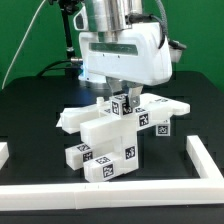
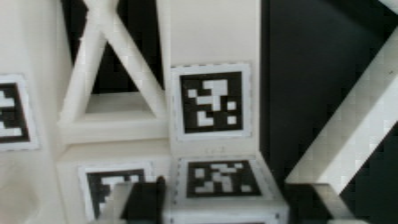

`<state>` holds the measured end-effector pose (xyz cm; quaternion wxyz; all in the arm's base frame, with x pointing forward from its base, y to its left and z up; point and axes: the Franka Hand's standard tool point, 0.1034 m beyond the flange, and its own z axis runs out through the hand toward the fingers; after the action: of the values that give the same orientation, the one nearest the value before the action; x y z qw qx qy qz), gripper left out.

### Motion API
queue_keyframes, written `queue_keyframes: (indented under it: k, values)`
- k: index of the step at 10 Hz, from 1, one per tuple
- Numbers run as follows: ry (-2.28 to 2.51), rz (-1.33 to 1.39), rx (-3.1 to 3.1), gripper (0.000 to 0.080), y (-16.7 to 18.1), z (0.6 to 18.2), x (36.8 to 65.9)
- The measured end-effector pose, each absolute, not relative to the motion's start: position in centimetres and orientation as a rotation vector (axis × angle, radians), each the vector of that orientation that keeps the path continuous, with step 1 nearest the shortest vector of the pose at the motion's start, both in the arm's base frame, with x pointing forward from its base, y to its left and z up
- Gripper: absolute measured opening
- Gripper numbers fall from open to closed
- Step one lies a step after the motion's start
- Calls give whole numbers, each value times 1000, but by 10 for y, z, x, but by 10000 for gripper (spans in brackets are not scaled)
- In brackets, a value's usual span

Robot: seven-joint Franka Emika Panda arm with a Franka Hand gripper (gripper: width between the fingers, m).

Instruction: Assemble chair

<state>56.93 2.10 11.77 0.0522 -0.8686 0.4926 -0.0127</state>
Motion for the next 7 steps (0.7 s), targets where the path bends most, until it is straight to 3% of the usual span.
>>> queue_keyframes:
  k: [2, 3, 4, 6, 7]
  values:
    - [1498, -38, -2642, 572, 21, 117, 569]
    - [1498, -38, -2642, 572, 21, 117, 569]
    - [1498, -38, -2642, 634, 21, 117, 569]
    - [1484, -27, -2650, 645, 22, 120, 569]
    - [1450, -4, -2656, 648, 26, 135, 568]
